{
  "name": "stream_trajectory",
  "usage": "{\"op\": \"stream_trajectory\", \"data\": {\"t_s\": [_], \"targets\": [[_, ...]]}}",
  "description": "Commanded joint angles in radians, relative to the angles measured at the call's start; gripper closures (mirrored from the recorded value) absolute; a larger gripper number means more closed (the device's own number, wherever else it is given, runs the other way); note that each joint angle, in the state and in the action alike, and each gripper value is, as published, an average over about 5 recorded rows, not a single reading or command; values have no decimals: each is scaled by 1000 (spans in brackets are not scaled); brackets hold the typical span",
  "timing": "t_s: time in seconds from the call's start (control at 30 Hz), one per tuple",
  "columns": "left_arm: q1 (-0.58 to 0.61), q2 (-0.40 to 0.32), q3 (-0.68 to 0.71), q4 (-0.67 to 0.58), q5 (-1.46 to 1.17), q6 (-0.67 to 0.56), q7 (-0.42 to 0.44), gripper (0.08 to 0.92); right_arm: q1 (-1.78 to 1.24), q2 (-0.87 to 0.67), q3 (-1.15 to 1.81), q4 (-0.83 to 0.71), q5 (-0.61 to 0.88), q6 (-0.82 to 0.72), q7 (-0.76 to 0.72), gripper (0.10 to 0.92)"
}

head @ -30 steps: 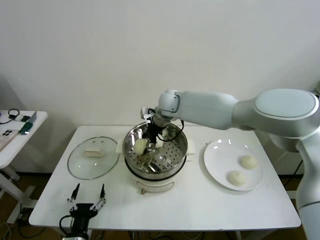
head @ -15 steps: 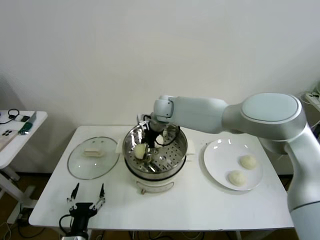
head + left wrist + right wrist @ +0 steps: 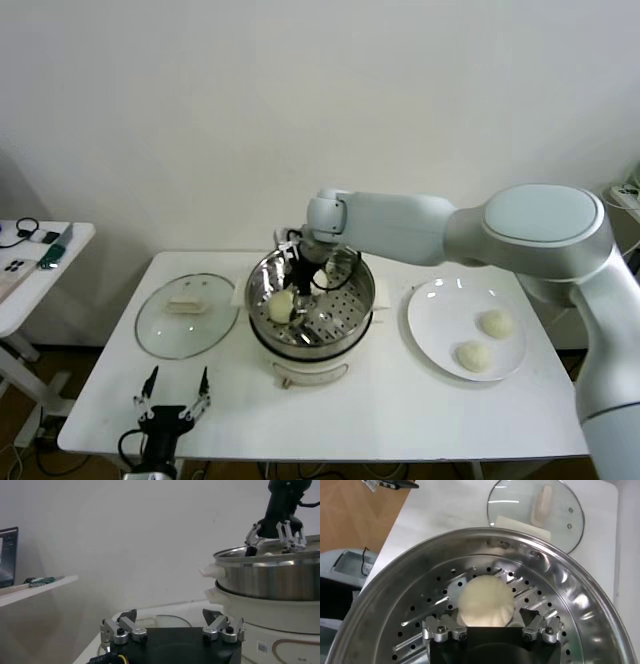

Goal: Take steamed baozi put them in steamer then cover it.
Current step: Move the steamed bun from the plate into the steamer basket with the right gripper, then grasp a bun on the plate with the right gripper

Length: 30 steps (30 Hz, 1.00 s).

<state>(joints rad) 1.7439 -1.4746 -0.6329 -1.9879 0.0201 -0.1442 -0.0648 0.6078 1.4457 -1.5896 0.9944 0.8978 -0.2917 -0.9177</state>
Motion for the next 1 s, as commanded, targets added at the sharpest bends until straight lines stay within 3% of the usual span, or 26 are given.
{"op": "stream_trajectory", "data": {"t_s": [0.03,0.3,0.67,1.0], "targets": [[-2,-1,2,0,0,0,-1,177,111,-104,1,69,5,19,-67,203],[-7,0,1,0,-1,3,-1,177,252,-376,-36,193,-46,82,-138,203],[-23,4,-10,-4,-14,20,-3,177,177,-725,-20,303,-421,147,-169,203],[1,2,-24,-18,-9,26,-5,177,-139,-840,145,253,-639,174,-174,203]]}}
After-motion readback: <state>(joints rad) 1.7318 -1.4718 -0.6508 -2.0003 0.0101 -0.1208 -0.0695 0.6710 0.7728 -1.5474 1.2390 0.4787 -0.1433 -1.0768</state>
